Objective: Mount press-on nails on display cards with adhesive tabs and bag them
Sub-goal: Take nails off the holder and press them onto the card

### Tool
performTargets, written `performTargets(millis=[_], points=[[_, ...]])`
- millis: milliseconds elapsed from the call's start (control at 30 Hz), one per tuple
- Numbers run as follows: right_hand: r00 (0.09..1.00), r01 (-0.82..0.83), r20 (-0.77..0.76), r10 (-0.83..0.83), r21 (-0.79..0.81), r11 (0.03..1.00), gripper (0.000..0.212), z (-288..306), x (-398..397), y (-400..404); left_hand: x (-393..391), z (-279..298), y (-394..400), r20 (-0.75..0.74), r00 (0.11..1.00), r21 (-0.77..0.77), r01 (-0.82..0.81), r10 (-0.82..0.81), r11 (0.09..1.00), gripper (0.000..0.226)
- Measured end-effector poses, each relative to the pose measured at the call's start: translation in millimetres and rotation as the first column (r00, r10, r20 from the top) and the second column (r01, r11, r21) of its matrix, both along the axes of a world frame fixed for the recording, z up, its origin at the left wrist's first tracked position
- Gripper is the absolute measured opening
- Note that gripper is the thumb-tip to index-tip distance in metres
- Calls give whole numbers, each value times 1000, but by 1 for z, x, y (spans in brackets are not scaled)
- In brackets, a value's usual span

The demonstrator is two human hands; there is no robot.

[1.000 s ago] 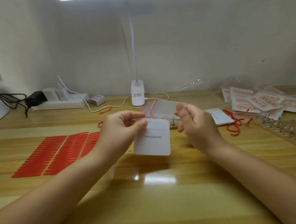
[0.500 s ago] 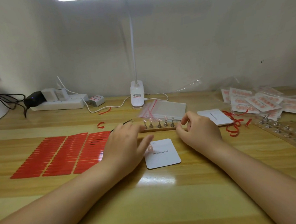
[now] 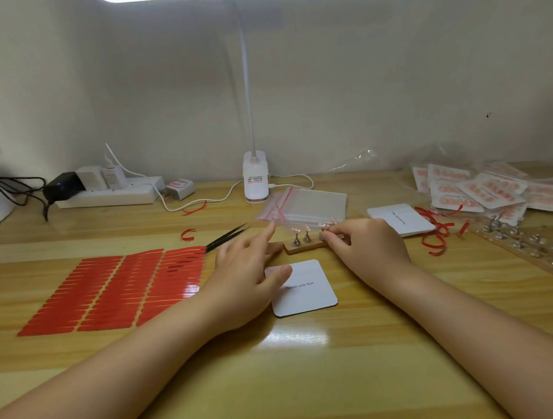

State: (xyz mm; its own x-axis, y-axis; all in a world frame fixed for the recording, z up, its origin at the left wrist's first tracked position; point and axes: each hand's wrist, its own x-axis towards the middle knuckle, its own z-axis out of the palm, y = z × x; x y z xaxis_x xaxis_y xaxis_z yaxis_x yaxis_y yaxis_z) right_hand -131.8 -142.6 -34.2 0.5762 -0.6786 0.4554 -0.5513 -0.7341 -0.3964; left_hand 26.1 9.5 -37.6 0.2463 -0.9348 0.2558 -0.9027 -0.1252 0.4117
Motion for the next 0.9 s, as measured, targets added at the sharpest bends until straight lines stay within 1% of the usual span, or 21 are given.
performTargets(millis=[100,200,333,467,600,700,800,900], points=[[999,28,18,-28,8,1000,20,-1,0,0,-3,2,2,61,996,8,59,-60,998,71],[994,86,61,-86,11,996,16,-2,-1,0,-4,3,3,121,983,88,125,-135,988,72],[988,148,-32,-149,-32,988,29,-2,-1,-4,-6,4,3,101,984,122,134,-147,983,80],[987,148,-69,-148,-15,989,32,-1,-1,-7,-6,5,3,97,985,131,131,-144,983,82],[993,114,-35,-114,11,993,27,0,-1,-8,-7,5,3,92,986,130,126,-138,983,82],[995,95,-11,-95,0,995,22,0,-1,-7,-7,6,3,118,983,125,128,-143,984,81],[994,80,80,-79,-5,997,19,1,-2,-4,-7,5,3,144,980,105,121,-136,987,80],[986,29,163,-26,-16,999,13,2,-3,0,-7,4,4,163,978,95,116,-130,989,81]])
